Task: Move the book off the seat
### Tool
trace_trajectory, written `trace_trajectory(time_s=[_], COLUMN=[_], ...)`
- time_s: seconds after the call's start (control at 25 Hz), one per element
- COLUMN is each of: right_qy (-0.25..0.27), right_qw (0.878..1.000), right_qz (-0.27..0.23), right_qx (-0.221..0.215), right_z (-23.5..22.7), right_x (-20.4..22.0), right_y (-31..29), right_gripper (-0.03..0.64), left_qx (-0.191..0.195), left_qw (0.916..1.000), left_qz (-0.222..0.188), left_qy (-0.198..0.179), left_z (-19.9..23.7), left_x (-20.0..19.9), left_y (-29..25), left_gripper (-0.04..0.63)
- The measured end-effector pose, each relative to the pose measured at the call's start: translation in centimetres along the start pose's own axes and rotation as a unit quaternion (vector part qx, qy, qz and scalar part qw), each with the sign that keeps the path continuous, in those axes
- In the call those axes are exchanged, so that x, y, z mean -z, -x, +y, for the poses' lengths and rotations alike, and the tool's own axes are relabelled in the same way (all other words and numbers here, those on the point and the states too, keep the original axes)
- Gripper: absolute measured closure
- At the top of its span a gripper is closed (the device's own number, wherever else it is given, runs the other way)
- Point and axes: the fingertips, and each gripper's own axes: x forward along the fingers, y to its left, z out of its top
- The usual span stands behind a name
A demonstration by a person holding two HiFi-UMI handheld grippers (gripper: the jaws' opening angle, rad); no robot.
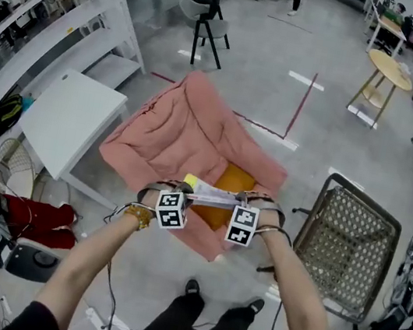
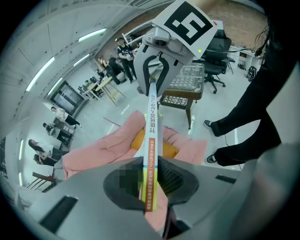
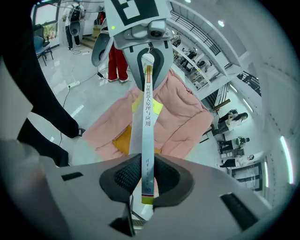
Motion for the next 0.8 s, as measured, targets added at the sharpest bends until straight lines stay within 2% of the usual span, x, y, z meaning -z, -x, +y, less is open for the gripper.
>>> trace_trajectory(time_s=[0.8], right_qy=[-0.049], right_qw=[0.998], right_qz=[0.02], right_qx=[0.027], right_z=[0.8], right_x=[11.0], right_y=[5.2], right_gripper=[0.546], left_qx=[0.009], left_qw=[0.9975], left_qz=[-0.019], left_qy=[-0.067], left_z=[-0.4], left_x=[-12.0], left_y=[-1.5], left_gripper=[0.525])
